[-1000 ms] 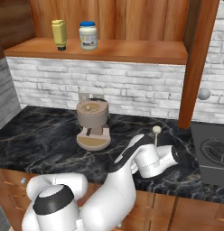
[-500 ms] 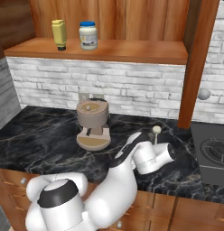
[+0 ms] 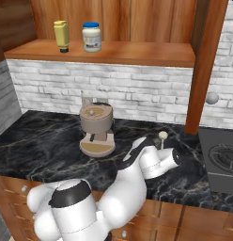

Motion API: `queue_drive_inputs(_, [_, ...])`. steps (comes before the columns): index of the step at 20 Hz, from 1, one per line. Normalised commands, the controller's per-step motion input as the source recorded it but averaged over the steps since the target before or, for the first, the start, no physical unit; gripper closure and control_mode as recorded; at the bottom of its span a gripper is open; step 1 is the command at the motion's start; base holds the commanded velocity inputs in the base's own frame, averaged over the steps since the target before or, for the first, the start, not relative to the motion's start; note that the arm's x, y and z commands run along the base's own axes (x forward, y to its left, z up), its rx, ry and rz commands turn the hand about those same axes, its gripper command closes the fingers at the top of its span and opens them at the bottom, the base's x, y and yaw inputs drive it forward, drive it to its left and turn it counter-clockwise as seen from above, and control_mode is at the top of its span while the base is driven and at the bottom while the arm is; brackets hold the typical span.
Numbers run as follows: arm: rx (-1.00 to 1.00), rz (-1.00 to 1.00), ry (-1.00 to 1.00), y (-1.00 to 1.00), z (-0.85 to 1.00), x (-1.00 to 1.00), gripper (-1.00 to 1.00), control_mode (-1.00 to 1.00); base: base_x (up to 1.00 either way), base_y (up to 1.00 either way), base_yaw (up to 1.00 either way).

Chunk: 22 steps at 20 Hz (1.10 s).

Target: There are various items on the counter. Only move the condiments/shakers into the cabinet.

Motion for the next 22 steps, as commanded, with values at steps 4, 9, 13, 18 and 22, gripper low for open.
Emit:
queue_drive_inputs(4, [0.0, 0.0, 0.0, 0.01, -0.13, 0.06, -1.0, -1.0, 0.0, 0.0, 0.0])
queue_drive_inputs(9, [0.0, 0.0, 0.0, 0.0, -0.01, 0.0, 1.0, -1.0, 0.0, 0.0, 0.0])
queue_drive_inputs(13, [0.02, 0.0, -0.02, -0.05, 0.4, -0.13, 1.0, -1.0, 0.0, 0.0, 0.0])
queue_drive_inputs(18, [0.07, 0.0, -0.18, -0.28, 1.0, -0.48, 1.0, -1.0, 0.0, 0.0, 0.0])
queue_drive_inputs(22, [0.0, -0.01, -0.28, -0.09, 1.0, -0.5, 1.0, -1.0, 0.0, 0.0, 0.0])
